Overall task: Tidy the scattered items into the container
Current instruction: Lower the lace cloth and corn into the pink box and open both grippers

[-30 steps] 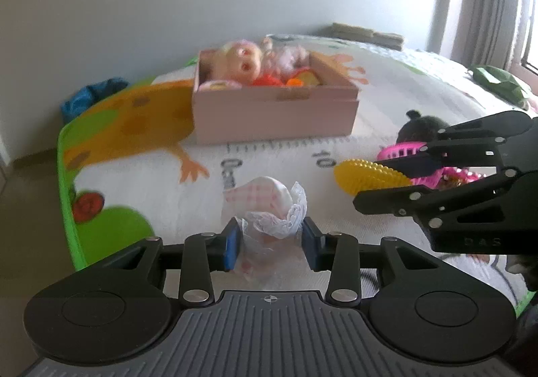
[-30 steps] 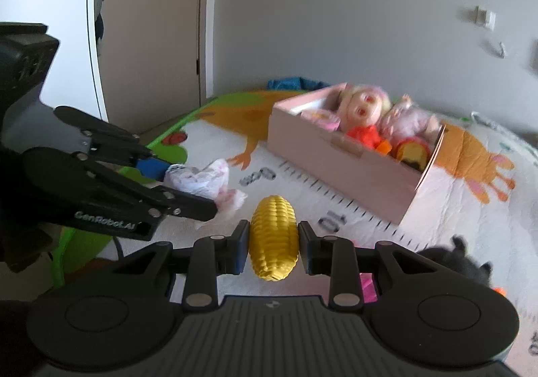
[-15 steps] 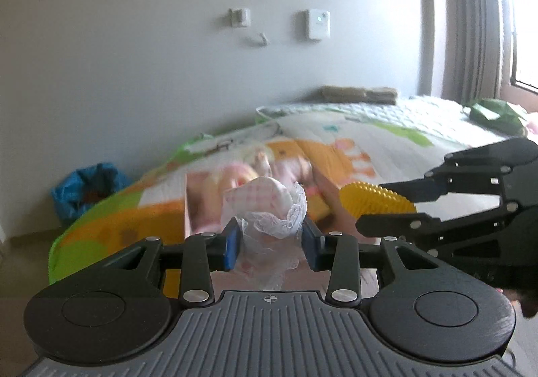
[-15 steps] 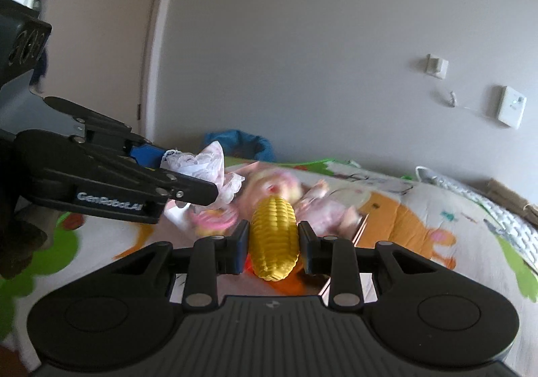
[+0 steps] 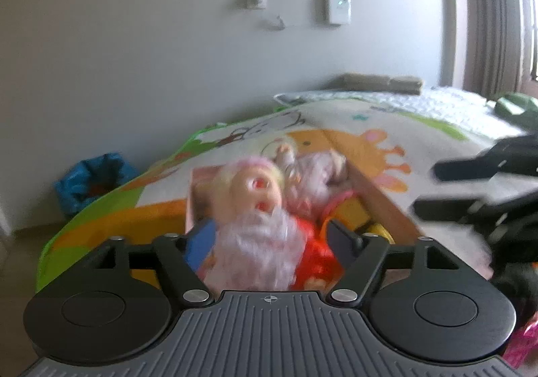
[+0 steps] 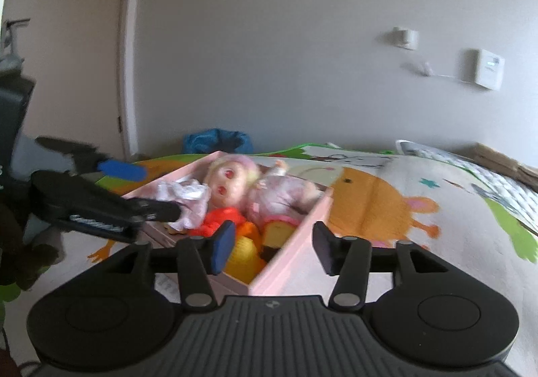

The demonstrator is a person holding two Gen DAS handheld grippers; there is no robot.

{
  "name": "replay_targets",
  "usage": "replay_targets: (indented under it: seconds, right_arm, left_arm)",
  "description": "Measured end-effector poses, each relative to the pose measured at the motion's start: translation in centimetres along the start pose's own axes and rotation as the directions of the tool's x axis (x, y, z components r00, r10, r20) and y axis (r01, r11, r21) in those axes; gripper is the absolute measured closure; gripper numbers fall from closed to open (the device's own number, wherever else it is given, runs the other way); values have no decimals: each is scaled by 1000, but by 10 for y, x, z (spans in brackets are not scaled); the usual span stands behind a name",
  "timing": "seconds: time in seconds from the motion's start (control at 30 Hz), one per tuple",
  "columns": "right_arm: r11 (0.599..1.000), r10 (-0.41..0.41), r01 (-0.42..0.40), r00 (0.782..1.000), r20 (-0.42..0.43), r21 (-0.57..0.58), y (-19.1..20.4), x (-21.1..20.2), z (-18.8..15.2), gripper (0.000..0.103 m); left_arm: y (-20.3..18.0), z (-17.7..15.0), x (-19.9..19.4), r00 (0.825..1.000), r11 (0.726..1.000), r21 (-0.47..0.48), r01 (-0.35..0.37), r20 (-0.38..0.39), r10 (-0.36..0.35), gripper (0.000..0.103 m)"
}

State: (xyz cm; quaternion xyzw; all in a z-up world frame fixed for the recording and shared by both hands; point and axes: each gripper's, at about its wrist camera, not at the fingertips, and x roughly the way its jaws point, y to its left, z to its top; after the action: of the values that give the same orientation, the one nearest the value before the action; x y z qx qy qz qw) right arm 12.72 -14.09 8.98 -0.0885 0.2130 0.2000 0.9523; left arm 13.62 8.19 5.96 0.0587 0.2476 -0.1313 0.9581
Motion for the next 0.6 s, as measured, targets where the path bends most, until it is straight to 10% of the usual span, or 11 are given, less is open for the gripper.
replay_targets:
  seconds: [0.6]
  right_arm:
    - [975, -164, 177, 982, -98, 137, -42, -92, -75, 25]
  left_arm:
    - [-94, -56, -56, 955, 959, 79, 272, -147, -259, 8]
